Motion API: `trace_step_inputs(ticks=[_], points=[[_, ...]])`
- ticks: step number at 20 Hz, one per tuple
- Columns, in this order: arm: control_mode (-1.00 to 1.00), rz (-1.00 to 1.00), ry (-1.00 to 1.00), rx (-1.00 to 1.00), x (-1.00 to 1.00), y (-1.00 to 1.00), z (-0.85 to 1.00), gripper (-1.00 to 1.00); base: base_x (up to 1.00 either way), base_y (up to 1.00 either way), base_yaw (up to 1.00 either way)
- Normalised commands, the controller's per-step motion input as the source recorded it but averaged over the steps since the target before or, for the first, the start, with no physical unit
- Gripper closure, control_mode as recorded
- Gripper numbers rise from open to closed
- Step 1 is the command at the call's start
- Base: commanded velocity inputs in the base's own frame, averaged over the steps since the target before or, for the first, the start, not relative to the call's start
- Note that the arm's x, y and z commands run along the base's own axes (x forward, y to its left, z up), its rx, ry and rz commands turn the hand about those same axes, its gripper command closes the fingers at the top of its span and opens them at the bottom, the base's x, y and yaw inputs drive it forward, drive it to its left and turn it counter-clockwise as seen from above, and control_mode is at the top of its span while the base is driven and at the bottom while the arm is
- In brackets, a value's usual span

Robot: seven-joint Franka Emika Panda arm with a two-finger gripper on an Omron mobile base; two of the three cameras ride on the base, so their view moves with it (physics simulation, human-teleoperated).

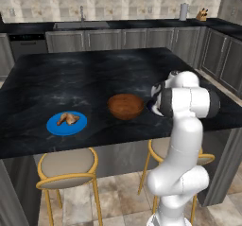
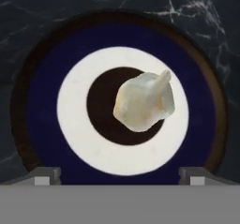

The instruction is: Pick the chicken drumstick and garlic from their plates and place them in the bowl. Then put the bowl in the fridge.

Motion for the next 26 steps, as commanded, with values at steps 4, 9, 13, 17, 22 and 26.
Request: trace_step_inputs(ticks=[4,9,13,17,22,26], points=[[-1.0,0.03,0.04,0.0,0.29,-0.08,-0.13,-1.0,0.0,0.0,0.0],[-1.0,0.04,0.07,0.0,0.29,-0.1,-0.13,-1.0,0.0,0.0,0.0],[-1.0,0.03,0.11,0.0,0.28,-0.12,-0.11,-1.0,0.0,0.0,0.0],[-1.0,0.03,0.12,0.0,0.27,-0.11,-0.09,-1.0,0.0,0.0,0.0],[-1.0,0.02,0.13,0.0,0.25,-0.05,-0.1,-1.0,0.0,0.0,0.0],[-1.0,0.01,0.1,0.0,0.04,0.0,-0.15,-1.0,0.0,0.0,0.0]])
